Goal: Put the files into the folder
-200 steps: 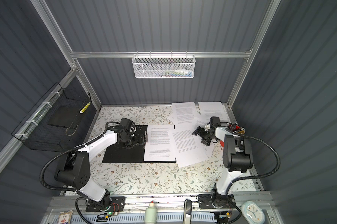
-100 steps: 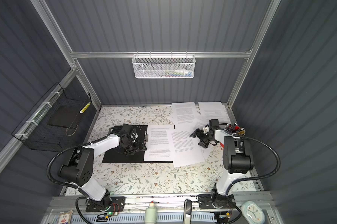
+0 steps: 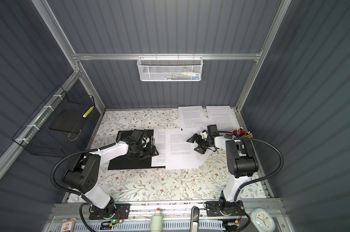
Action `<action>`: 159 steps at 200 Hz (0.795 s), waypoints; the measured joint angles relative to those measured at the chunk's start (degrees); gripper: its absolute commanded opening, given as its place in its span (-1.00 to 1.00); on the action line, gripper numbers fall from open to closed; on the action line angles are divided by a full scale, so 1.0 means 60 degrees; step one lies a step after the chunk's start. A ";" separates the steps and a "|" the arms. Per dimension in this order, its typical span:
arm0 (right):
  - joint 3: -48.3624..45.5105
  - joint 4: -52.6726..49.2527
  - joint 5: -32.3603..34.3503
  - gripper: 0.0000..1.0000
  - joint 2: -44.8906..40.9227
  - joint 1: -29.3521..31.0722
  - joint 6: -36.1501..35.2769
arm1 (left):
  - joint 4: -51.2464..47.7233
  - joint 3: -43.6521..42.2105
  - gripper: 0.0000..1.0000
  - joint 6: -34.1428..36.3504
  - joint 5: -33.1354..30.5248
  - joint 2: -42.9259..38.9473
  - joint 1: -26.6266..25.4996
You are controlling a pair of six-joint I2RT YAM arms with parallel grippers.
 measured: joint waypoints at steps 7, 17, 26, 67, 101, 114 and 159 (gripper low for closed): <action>0.0131 -0.0004 -0.0084 0.80 0.0120 0.0080 -0.0007 | 0.0025 0.0000 0.99 -0.0029 0.0015 0.0000 -0.0007; 0.0266 -0.0120 -0.0117 0.81 0.0182 0.0127 -0.0069 | 0.0025 0.0000 0.99 -0.0029 0.0007 0.0000 -0.0015; 0.0291 -0.0280 -0.0066 0.84 0.0135 0.0095 -0.0168 | 0.0022 0.0004 0.99 -0.0029 0.0004 -0.0004 -0.0018; 0.0557 -0.1337 0.0412 0.82 -0.0200 -0.0474 -0.1020 | 0.0022 0.0004 0.99 -0.0026 0.0004 -0.0004 -0.0018; 0.0590 -0.1894 0.0860 0.83 -0.0703 -0.0510 -0.1504 | 0.0022 0.0004 0.99 -0.0029 0.0004 -0.0004 -0.0018; 0.0594 -0.2106 0.1239 0.83 -0.1191 -0.0474 -0.1723 | 0.0022 0.0004 1.00 -0.0029 0.0004 -0.0004 -0.0018; 0.1242 -0.3045 0.2900 0.94 -0.2503 -0.0393 -0.2470 | -0.0055 0.0066 0.99 -0.0022 0.0000 0.0022 -0.0018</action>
